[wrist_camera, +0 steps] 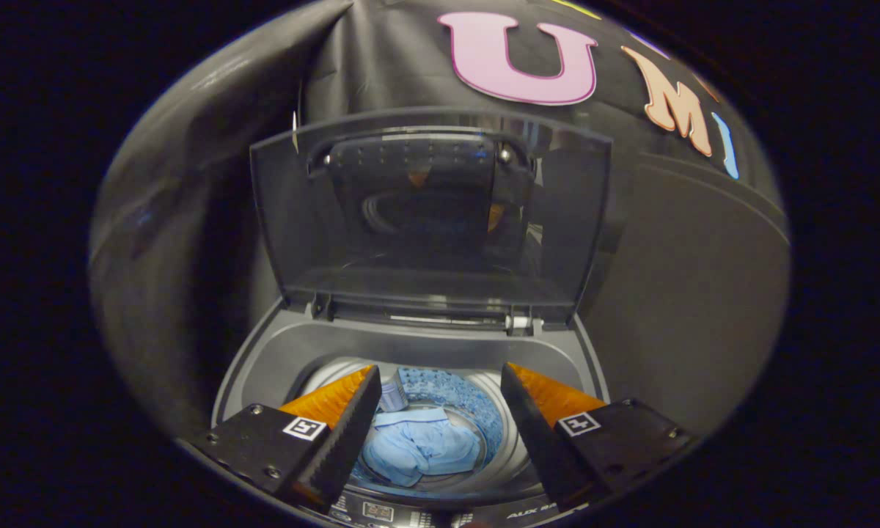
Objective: Put the clothes into the washing machine and then close the washing machine lid.
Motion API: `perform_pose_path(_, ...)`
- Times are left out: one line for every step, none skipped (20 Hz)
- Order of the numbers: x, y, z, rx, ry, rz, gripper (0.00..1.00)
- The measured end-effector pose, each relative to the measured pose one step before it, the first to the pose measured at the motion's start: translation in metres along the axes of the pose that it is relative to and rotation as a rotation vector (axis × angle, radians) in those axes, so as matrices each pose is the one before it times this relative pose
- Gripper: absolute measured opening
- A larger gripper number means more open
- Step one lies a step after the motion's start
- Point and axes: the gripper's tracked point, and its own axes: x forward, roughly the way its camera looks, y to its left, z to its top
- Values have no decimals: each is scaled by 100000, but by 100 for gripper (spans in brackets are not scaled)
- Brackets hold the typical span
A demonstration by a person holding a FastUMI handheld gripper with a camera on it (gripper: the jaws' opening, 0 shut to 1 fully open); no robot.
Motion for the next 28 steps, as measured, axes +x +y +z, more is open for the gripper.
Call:
perform_pose_path(-424,-163,1312,342,-2456,-579,99)
perform_pose_path(-563,-30,1362,-161,-2027,-173,99)
perform_pose_path(-511,-53,1273,-767,-1473,-113,99)
perform_pose_path(-523,-111,1271,-302,-1513,15,99)
perform_pose_path(-507,115,1386,369,-1773,401,99)
perform_pose_path(-424,5,1399,943,-1798,-43,99)
perform_pose_path(-385,-280,1139,1067,-1725,-398,99)
perform_pose_path(-645,37,922,1218,601,1157,99)
perform_pose_path(-506,440,1415,1634,-2054,2326,98)
perform_pose_path(-370,133,1375,1189,-1726,1387,98)
perform_pose_path(-456,-233,1204,191,-1786,746,98)
perform_pose_path(-253,-356,1510,608,-2264,-394,99)
perform_pose_path(-47,-72,1183,-234,-2732,-370,99)
perform_pose_path(24,-239,1285,-90,-2451,-794,99)
perform_pose_path(109,-40,1315,-954,-3062,135,98)
perform_pose_path(34,-49,1652,329,-5398,-490,98)
perform_pose_path(224,449,992,-191,-4281,619,98)
perform_pose_path(479,152,1128,-56,-3957,-209,97)
perform_pose_path(587,65,894,-77,-3427,-708,97)
perform_pose_path(402,-205,301,-361,-1809,-1294,97)
perform_pose_path(665,-339,155,-656,-1339,-2573,97)
perform_pose_path(891,-321,99,-373,-472,-2452,97)
perform_pose_path(606,-352,-165,-173,-619,-2561,97)
perform_pose_path(934,-323,36,405,-647,-2247,97)
perform_pose_path(1134,-295,-226,1180,-809,-2401,97)
perform_pose_path(852,-109,-215,1971,-33,-1365,97)
perform_pose_path(813,1,-336,2186,102,-453,97)
perform_pose_path(739,126,-226,1909,-247,-229,97)
